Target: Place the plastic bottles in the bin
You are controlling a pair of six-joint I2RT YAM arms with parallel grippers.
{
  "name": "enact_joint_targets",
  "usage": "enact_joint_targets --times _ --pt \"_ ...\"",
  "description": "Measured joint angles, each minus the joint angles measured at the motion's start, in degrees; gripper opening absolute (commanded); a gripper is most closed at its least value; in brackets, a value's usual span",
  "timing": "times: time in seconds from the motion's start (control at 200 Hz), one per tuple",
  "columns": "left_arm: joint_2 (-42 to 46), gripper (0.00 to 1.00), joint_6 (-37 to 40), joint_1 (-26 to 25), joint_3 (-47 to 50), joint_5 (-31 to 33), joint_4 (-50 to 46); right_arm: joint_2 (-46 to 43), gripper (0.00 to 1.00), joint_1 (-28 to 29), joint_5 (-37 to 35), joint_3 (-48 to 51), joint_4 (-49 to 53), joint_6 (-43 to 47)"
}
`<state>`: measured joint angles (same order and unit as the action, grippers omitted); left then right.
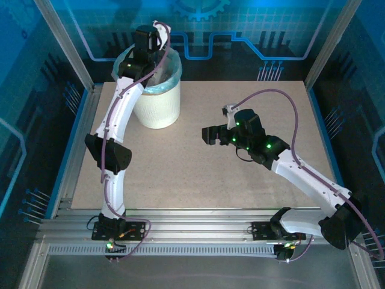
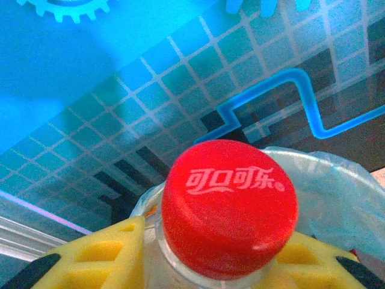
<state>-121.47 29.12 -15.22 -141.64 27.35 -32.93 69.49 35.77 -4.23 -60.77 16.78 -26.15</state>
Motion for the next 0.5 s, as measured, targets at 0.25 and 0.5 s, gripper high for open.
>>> enact_joint_targets --times 0.25,0.5 --pt "-0.66 0.48 0.94 -0.07 -0.04 0.70 -0.87 1.16 1.00 -0.22 0.33 -0.11 0.39 0.00" --pt "-2.60 0.85 0.57 -0.09 -1.70 1.55 -2.01 1.49 1.00 -0.22 0.48 -0.11 0.42 -0.46"
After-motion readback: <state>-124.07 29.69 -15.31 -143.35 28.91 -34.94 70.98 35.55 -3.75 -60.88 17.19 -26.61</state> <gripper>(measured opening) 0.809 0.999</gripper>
